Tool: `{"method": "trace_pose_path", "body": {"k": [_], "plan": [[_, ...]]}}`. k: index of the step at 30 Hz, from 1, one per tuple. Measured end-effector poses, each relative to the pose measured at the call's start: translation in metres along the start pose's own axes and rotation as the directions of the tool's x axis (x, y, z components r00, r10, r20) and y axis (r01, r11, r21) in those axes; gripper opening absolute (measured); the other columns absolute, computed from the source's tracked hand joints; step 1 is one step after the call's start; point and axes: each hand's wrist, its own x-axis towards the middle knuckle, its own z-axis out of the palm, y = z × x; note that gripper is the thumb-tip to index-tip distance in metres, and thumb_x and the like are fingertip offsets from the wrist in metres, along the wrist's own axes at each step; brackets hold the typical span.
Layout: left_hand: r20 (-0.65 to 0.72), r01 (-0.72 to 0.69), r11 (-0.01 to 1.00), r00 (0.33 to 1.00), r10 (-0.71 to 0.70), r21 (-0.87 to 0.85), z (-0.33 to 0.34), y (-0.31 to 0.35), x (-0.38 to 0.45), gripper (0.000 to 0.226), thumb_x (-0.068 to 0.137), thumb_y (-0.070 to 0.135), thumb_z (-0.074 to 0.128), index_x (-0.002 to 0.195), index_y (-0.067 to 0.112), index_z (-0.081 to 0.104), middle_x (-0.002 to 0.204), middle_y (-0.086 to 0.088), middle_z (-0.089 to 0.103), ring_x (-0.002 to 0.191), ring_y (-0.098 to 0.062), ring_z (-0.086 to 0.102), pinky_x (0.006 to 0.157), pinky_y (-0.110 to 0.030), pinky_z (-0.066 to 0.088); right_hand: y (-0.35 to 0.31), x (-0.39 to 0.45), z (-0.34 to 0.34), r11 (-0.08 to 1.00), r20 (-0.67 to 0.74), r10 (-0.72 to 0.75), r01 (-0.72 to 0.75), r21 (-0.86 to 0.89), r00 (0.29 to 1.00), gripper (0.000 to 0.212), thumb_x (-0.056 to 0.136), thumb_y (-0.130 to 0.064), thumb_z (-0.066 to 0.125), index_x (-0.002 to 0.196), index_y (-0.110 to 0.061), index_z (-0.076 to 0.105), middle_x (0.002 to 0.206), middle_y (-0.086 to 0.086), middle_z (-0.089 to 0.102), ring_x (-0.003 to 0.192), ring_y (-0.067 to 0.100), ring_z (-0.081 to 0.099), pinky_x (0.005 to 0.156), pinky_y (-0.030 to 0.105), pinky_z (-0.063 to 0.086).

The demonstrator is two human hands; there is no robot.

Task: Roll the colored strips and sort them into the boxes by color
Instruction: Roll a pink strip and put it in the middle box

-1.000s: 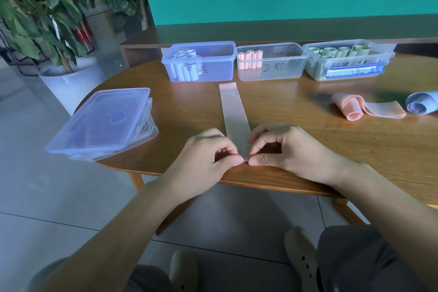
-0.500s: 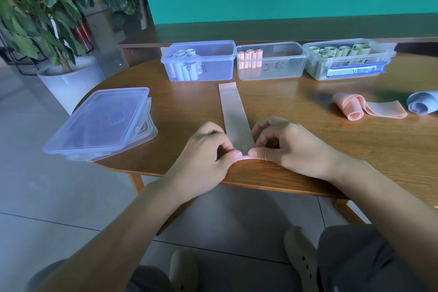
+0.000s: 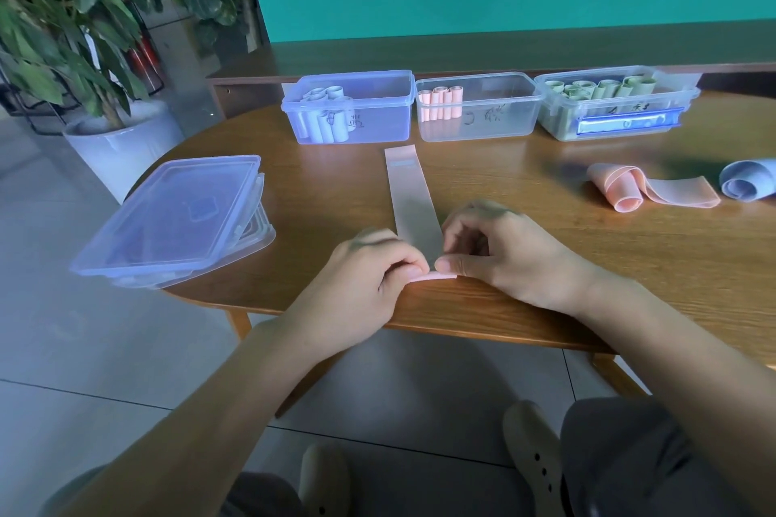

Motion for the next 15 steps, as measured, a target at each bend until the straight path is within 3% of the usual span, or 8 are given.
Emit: {"method": "trace_pose_path", "body": {"k": [6, 12, 15], "plan": [[0.001, 0.057, 0.998, 0.998, -0.057, 0.007, -0.0001, 0.0022, 0.0028, 0.009, 0.092, 0.03, 0.07, 0.096, 0.025, 0.077, 0.091, 0.015, 0.061, 0.087, -0.003, 0.058, 0.071, -0.007, 0.04, 0.005, -0.0034, 0.0034, 0.979, 0.045, -0.202, 0.202, -0.004, 0.978, 0.007, 0.093, -0.016, 0.073, 0.096, -0.023, 0.071, 0.103, -0.007, 0.063, 0.095, 0.014, 0.062, 0.085, 0.025, 0.048], [-0.036, 0.05, 0.999, 0.998, -0.049, 0.016, 0.0018, 0.0022, 0.0046, 0.012, 0.096, 0.026, 0.065, 0.094, 0.024, 0.076, 0.093, 0.012, 0.063, 0.088, -0.005, 0.058, 0.078, -0.024, 0.05, 0.0075, -0.006, -0.0027, 0.978, 0.074, -0.205, 0.208, -0.031, 0.976, 0.012, 0.088, -0.03, 0.077, 0.097, -0.022, 0.078, 0.109, -0.007, 0.064, 0.105, 0.007, 0.062, 0.09, 0.012, 0.041], [-0.047, 0.029, 0.999, 0.999, -0.027, 0.04, 0.0038, 0.0012, 0.0044, 0.012, 0.097, 0.024, 0.063, 0.094, 0.022, 0.075, 0.095, 0.011, 0.062, 0.089, -0.007, 0.058, 0.08, -0.031, 0.052, 0.009, -0.0064, -0.0019, 0.971, 0.053, -0.226, 0.229, -0.069, 0.973, 0.009, 0.092, -0.028, 0.073, 0.098, -0.023, 0.079, 0.11, -0.009, 0.063, 0.105, 0.002, 0.061, 0.09, 0.013, 0.042]]}}
